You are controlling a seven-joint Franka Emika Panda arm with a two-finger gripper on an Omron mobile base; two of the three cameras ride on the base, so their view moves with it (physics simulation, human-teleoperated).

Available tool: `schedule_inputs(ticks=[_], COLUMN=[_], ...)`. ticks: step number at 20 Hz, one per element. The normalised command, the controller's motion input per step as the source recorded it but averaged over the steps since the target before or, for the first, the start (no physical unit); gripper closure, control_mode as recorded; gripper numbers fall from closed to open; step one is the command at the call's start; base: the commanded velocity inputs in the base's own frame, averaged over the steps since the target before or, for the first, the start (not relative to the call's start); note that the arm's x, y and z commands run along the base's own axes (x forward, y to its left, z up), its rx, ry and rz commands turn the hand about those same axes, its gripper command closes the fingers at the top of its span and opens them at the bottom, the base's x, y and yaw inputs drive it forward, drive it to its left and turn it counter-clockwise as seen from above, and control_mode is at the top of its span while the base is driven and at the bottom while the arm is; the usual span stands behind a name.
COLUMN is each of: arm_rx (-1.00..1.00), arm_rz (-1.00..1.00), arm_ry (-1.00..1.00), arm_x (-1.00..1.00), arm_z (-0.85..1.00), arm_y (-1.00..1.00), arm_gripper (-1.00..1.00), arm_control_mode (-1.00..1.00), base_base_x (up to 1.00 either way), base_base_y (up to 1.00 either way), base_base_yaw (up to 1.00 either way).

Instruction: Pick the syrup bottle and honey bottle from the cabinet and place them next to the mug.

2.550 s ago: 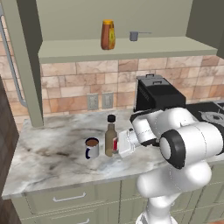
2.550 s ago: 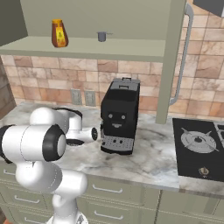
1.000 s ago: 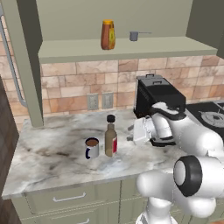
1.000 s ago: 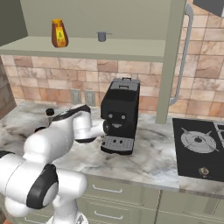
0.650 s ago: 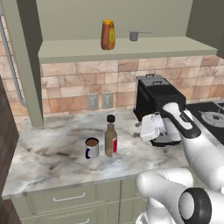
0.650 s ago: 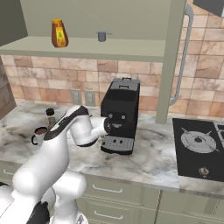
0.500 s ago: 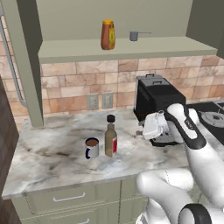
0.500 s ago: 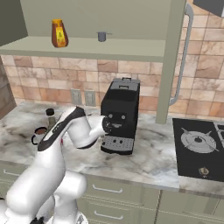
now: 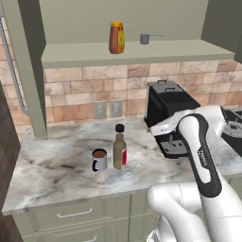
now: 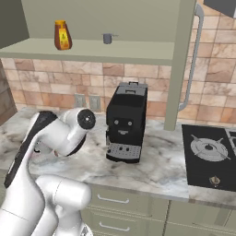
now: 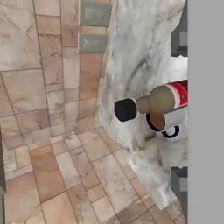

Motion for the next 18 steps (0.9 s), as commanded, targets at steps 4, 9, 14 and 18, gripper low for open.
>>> schedule_inputs(ticks=[4, 9, 14, 18], arm_rx=[0.00, 0.00, 0.00, 0.00], arm_rz=[-0.29, -0.24, -0.15, -0.12], arm_ry=[0.16, 0.07, 0.00, 0.00], arm_x=[-0.48, -0.34, -0.13, -0.02], arm_z=[0.83, 0.98, 1.00, 1.00], arm_y=[0.00, 0.00, 0.00, 0.00], arm_gripper=[-1.00, -1.00, -1.00, -1.00], arm_control_mode=[-1.00, -1.00, -1.00, -1.00], base_base_x=[0.00, 0.00, 0.00, 0.00], base_base_y=[0.00, 0.00, 0.00, 0.00], base_base_yaw=[0.00, 0.00, 0.00, 0.00])
